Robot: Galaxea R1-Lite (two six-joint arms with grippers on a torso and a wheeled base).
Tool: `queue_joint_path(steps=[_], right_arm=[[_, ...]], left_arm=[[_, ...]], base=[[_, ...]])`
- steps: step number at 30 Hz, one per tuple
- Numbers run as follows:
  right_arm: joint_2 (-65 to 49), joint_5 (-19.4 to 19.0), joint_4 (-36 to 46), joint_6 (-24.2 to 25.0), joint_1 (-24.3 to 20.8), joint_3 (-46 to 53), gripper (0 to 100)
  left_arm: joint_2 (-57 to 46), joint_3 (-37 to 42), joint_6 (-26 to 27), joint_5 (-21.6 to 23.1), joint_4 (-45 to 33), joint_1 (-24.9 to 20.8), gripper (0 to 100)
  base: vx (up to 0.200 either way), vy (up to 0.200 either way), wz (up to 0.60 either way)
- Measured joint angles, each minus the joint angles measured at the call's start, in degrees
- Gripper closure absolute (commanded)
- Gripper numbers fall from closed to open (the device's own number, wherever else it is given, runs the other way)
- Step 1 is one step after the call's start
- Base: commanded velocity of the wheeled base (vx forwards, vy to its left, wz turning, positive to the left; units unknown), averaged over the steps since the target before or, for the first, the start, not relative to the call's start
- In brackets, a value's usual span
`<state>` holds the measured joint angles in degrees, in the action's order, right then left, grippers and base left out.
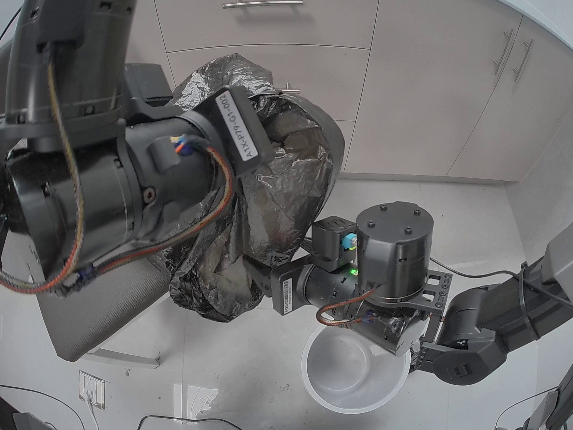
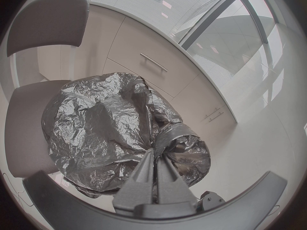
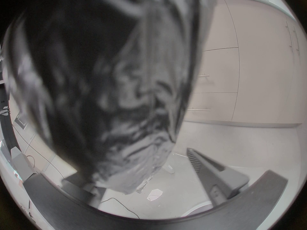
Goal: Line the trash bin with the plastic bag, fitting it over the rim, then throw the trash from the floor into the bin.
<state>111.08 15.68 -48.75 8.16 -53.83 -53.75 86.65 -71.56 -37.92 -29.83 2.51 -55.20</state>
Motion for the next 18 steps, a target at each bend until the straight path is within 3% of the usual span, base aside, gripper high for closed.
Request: queue_joint_path(steps=[11,18], right_arm=[[-8.77,0.66,0.55,-1.16,3.62,6.57,100],[-21.03,-0.55,6.96,-1.80,8.80,11.50,100]], left_arm=[[-0.10,1.94,2.54,0.99,0.68,0.18,100],[-0.13,4.28,5.99,5.96,3.51,0.18,100]], base=[[0.000,0.000,0.00],[0.000,0.000,0.00]])
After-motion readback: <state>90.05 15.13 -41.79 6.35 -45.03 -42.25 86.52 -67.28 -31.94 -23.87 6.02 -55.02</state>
